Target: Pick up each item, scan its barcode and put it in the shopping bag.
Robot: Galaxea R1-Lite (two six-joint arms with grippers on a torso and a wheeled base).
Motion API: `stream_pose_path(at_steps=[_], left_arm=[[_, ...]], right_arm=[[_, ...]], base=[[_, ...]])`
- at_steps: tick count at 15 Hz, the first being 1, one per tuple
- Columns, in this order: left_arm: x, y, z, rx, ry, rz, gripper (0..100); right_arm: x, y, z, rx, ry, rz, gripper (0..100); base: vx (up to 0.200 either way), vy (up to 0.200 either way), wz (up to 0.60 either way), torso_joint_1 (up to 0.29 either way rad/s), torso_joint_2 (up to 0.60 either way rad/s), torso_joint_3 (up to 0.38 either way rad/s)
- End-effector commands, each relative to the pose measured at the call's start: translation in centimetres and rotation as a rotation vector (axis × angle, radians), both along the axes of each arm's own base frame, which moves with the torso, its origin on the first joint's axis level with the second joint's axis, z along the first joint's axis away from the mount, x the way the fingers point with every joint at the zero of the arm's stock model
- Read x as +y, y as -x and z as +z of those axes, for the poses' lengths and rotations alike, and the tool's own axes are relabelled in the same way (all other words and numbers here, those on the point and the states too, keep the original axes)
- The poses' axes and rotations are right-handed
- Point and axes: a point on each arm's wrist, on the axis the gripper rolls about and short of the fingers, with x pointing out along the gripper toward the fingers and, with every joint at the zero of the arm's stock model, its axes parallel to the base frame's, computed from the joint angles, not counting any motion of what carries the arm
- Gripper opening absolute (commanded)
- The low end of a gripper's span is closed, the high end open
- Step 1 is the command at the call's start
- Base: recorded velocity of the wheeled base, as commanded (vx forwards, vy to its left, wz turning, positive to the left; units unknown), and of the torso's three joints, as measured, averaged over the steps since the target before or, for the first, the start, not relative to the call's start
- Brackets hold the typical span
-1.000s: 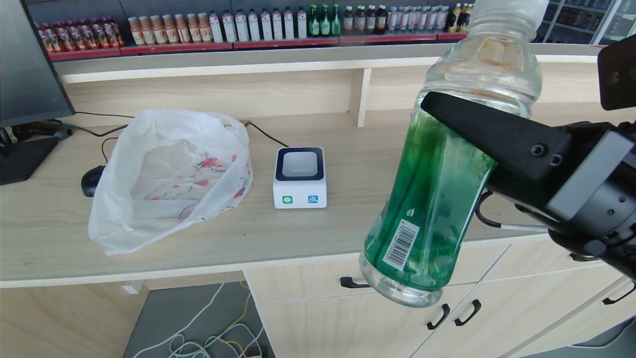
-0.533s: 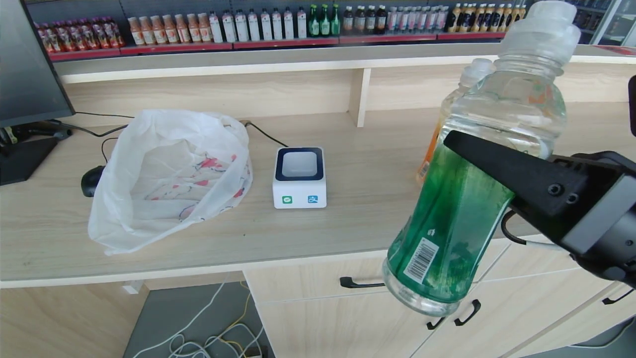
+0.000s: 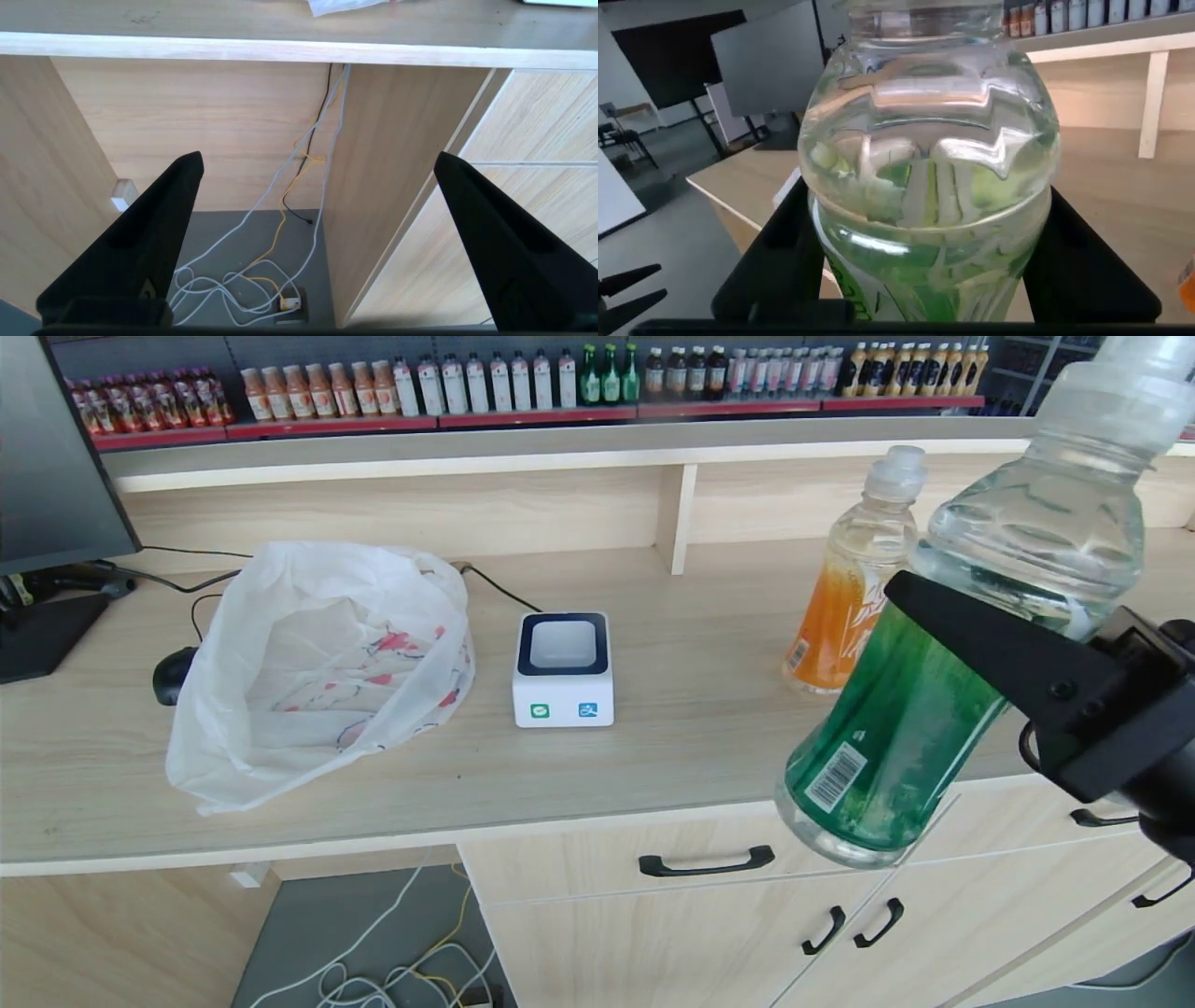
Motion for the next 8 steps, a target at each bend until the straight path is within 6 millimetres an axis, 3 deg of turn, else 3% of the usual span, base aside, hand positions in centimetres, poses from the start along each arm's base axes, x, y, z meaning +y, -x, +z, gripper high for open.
stream_pose_path(at_steps=[1, 8], left_arm=[[0.0, 0.0, 0.0, 0.0, 0.0, 0.0, 100], [0.0, 0.0, 0.0, 0.0, 0.0, 0.0, 100]], right_arm=[[-0.22, 0.14, -0.24, 0.004, 0.01, -0.048, 0], [-0.46, -0.71, -1.1, -0.017, 0.118, -0.425, 0]], base=[[0.0, 0.0, 0.0, 0.0, 0.0, 0.0], [0.0, 0.0, 0.0, 0.0, 0.0, 0.0]])
